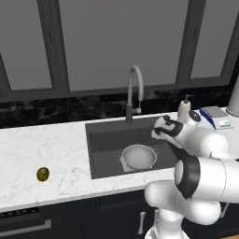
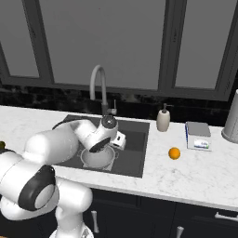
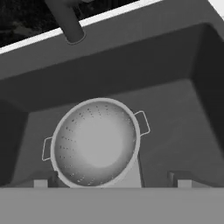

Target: Put the colander in the sink, put the kiwi, orange in the colander, and turn on the sink faucet and pour water over the colander.

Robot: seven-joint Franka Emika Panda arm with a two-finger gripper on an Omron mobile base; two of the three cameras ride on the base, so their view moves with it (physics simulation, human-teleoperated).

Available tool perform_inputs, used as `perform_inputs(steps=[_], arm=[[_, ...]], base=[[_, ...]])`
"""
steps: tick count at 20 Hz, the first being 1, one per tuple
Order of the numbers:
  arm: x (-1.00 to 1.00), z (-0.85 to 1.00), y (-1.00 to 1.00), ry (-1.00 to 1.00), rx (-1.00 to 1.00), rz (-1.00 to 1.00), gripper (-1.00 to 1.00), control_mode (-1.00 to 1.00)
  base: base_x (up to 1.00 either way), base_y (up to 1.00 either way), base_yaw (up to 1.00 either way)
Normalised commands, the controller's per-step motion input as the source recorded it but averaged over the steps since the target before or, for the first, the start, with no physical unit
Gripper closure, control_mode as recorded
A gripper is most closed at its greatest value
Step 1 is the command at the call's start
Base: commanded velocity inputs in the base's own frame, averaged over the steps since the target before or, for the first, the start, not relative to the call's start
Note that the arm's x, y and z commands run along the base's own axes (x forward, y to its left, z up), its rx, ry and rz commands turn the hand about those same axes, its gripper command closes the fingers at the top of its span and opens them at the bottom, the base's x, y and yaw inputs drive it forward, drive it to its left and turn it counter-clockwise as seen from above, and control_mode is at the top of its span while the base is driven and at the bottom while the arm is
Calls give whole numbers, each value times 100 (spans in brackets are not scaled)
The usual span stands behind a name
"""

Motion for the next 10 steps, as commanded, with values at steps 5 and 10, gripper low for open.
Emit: perform_inputs(steps=[5, 10], arm=[[-38, 100, -38, 6, 0, 3, -100, -100], [-98, 89, -6, -29, 0, 1, -100, -100]], base=[[0, 0, 0], [0, 0, 0]])
